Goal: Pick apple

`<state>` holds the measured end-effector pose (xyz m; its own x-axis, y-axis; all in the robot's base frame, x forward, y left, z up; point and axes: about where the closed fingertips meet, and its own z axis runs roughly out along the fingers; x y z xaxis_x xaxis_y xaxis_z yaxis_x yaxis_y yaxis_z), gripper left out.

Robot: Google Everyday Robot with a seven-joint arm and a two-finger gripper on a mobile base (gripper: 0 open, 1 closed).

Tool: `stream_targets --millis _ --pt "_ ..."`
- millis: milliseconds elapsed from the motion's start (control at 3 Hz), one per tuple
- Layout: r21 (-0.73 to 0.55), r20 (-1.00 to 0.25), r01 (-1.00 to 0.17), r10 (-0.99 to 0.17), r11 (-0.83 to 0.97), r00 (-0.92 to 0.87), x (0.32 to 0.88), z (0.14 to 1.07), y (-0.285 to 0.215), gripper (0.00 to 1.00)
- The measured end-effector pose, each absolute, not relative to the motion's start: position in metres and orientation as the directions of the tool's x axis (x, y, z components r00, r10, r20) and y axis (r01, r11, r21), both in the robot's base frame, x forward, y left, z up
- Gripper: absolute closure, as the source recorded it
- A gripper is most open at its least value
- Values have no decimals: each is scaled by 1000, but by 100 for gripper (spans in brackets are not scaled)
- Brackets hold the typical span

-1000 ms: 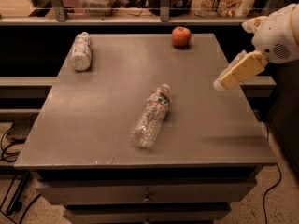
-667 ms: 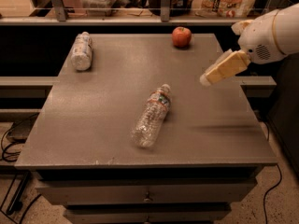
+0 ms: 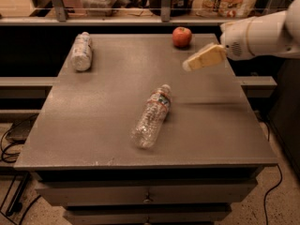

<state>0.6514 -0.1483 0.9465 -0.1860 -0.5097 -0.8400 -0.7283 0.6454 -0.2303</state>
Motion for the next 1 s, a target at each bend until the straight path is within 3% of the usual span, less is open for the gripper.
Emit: stream_targets --millis 667,1000 --pt "-124 -917 -654 -338 746 -211 726 931 -148 0" --pt "-118 -922 -646 -325 754 -212 731 929 -149 0"
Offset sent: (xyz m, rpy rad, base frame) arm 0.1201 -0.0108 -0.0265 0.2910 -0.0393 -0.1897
